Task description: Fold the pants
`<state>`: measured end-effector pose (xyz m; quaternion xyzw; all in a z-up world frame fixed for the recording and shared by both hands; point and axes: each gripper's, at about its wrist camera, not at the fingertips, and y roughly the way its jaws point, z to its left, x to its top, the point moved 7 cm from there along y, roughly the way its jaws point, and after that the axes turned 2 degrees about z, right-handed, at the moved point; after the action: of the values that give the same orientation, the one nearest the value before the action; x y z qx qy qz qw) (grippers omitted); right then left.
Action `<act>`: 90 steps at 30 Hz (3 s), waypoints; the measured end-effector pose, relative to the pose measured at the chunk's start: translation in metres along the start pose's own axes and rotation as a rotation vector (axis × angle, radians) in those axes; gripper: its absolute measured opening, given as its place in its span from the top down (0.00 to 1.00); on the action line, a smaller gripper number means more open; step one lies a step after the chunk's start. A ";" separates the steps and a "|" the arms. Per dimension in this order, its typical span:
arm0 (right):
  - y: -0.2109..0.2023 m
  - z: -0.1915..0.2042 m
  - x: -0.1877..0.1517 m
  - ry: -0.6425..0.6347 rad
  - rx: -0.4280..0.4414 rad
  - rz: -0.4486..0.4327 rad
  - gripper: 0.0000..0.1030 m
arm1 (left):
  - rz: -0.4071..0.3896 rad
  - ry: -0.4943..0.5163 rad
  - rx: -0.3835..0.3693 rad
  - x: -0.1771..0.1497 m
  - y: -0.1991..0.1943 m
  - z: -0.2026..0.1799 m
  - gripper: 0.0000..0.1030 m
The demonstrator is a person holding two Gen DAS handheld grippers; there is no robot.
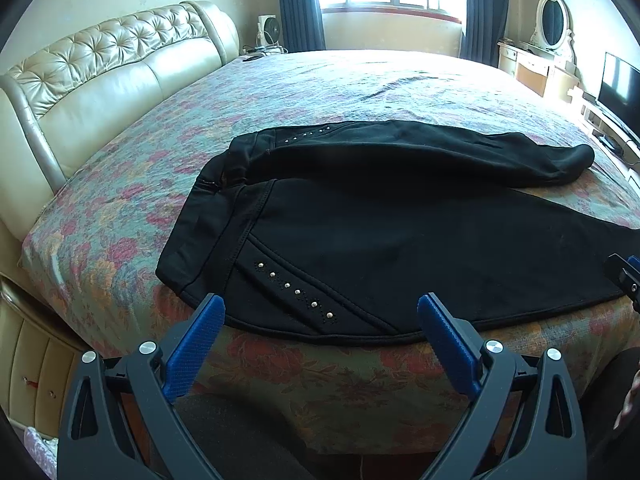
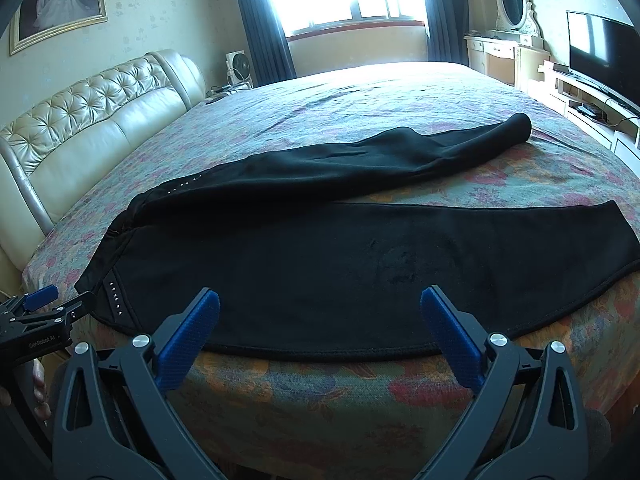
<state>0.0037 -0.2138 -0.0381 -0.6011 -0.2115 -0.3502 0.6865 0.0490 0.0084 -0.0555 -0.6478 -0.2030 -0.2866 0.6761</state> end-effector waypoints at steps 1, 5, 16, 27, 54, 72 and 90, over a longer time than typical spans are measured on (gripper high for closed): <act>0.000 0.000 -0.001 0.000 -0.002 0.002 0.02 | 0.000 -0.001 -0.002 0.000 0.000 0.000 0.07; 0.002 -0.001 -0.004 0.004 -0.004 0.014 0.02 | -0.002 -0.007 0.004 0.000 0.000 0.002 0.07; 0.011 -0.005 -0.010 0.005 -0.020 0.057 0.02 | -0.016 -0.022 0.010 0.003 -0.003 0.005 0.07; 0.016 -0.003 -0.016 -0.002 -0.026 0.084 0.02 | -0.032 -0.039 0.005 0.007 -0.007 0.007 0.07; 0.018 -0.012 -0.018 0.018 -0.039 0.100 0.02 | -0.007 0.013 -0.044 0.003 -0.005 -0.005 0.07; 0.021 -0.011 -0.020 0.024 -0.033 0.109 0.02 | -0.013 0.069 -0.056 0.002 -0.005 -0.015 0.07; 0.048 0.009 -0.005 0.010 0.030 0.137 0.02 | 0.137 -0.061 -0.356 0.113 0.081 0.087 0.07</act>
<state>0.0365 -0.2022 -0.0728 -0.6020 -0.1717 -0.3019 0.7190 0.1952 0.0802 -0.0377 -0.7778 -0.1248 -0.2513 0.5624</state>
